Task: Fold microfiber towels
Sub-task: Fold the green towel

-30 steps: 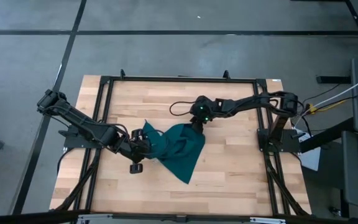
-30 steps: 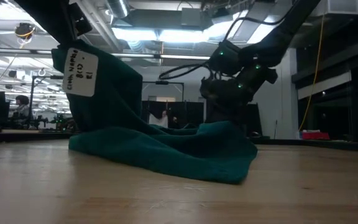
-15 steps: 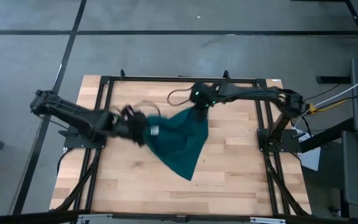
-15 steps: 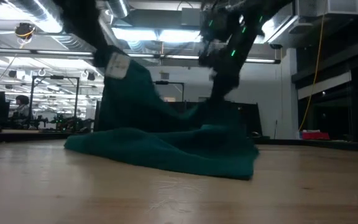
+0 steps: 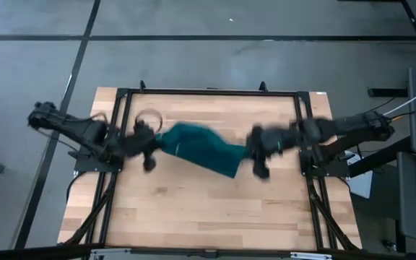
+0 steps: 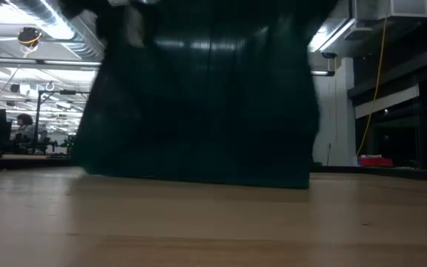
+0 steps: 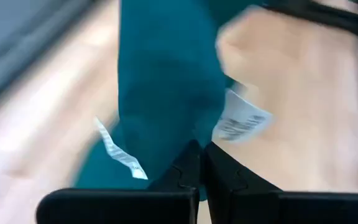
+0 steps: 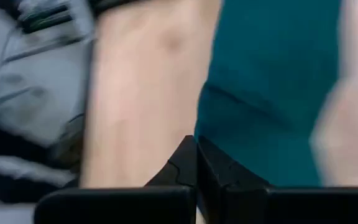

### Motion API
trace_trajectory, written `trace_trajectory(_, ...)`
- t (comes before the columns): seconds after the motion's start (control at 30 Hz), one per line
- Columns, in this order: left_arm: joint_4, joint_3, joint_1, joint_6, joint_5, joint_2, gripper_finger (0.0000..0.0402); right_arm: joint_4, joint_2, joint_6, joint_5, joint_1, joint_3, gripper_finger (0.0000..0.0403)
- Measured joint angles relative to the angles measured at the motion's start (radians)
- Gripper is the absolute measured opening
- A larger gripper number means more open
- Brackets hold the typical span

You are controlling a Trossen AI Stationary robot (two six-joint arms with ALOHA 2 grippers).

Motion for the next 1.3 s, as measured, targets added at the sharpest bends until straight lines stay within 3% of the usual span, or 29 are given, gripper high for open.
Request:
trace_trajectory(0.23, -0.103, -0.032, -0.402, -0.386, 0.083, 0.177, 0.0002, 0.085, 0.149, 0.303, 0.035, 0.312, -0.038, 0.0001)
trace_trajectory(0.33, -0.003, -0.115, -0.517, -0.549, 0.153, 0.242, 0.0002, 0.139, 0.220, 0.393, 0.053, 0.383, -0.038, 0.0000)
trace_trajectory(0.53, 0.117, -0.173, -0.688, -0.817, 0.112, 0.308, 0.0003, 0.274, 0.307, 0.597, 0.175, 0.491, -0.037, 0.0000)
trace_trajectory(0.7, 0.134, -0.131, -0.741, -0.771, 0.130, 0.315, 0.0008, 0.342, 0.308, 0.720, 0.300, 0.558, -0.036, 0.0016)
trace_trajectory(0.87, 0.115, -0.133, -0.753, -0.707, 0.214, 0.317, 0.0022, 0.336, 0.308, 0.762, 0.301, 0.568, -0.037, 0.0051)
trace_trajectory(1.17, 0.081, -0.133, -0.777, -0.646, 0.268, 0.317, 0.0045, 0.300, 0.332, 0.778, 0.358, 0.555, -0.036, 0.0096)
trace_trajectory(1.23, 0.083, -0.133, -0.793, -0.652, 0.241, 0.314, 0.0046, 0.283, 0.342, 0.766, 0.388, 0.535, -0.036, 0.0097)
trace_trajectory(1.3, 0.136, -0.131, -0.818, -0.622, 0.151, 0.298, 0.0045, 0.283, 0.352, 0.748, 0.411, 0.508, -0.036, 0.0093)
